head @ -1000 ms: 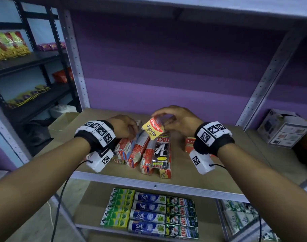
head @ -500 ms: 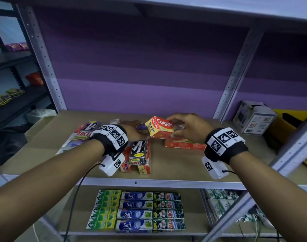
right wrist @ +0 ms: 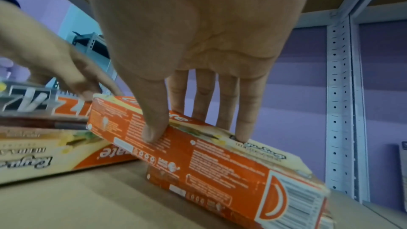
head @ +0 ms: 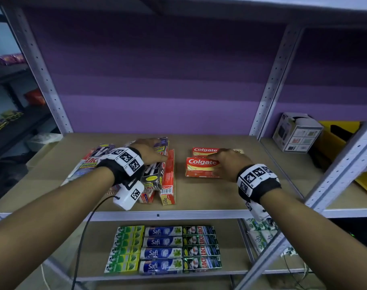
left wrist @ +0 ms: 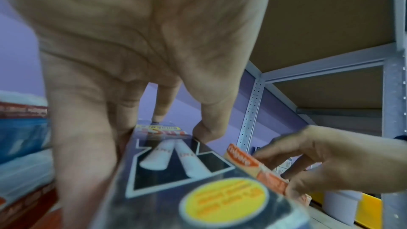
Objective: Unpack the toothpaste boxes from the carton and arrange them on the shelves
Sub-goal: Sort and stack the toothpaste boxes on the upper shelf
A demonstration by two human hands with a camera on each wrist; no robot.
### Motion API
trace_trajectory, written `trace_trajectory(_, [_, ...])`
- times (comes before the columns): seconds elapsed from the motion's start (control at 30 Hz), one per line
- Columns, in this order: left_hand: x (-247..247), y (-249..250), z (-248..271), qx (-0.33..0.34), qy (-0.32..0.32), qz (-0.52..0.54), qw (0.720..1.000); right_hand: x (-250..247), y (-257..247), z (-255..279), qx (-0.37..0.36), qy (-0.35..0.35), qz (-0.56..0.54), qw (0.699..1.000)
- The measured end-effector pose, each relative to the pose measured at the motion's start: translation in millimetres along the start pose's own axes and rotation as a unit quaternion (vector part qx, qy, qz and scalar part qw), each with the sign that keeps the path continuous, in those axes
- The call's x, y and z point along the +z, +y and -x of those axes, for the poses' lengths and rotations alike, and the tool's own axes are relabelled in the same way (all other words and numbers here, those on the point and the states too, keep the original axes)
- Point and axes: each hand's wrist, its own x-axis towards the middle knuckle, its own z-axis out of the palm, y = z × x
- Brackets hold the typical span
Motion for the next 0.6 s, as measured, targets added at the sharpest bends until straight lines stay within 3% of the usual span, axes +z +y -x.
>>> trace_trajectory(0.3, [-15.5,-16.2,-1.8,-0.023,0.047,-0.077,0.996,18.0,0.9,-7.9,0.036,-0.039,0.034,0.998])
trace_trajectory(0.6, [-1.8,-25.1,-7.6,-0.026,0.026,-0.131,0.991,29.1,9.5,-10.3,0.027,-0.021,0.027,0.999])
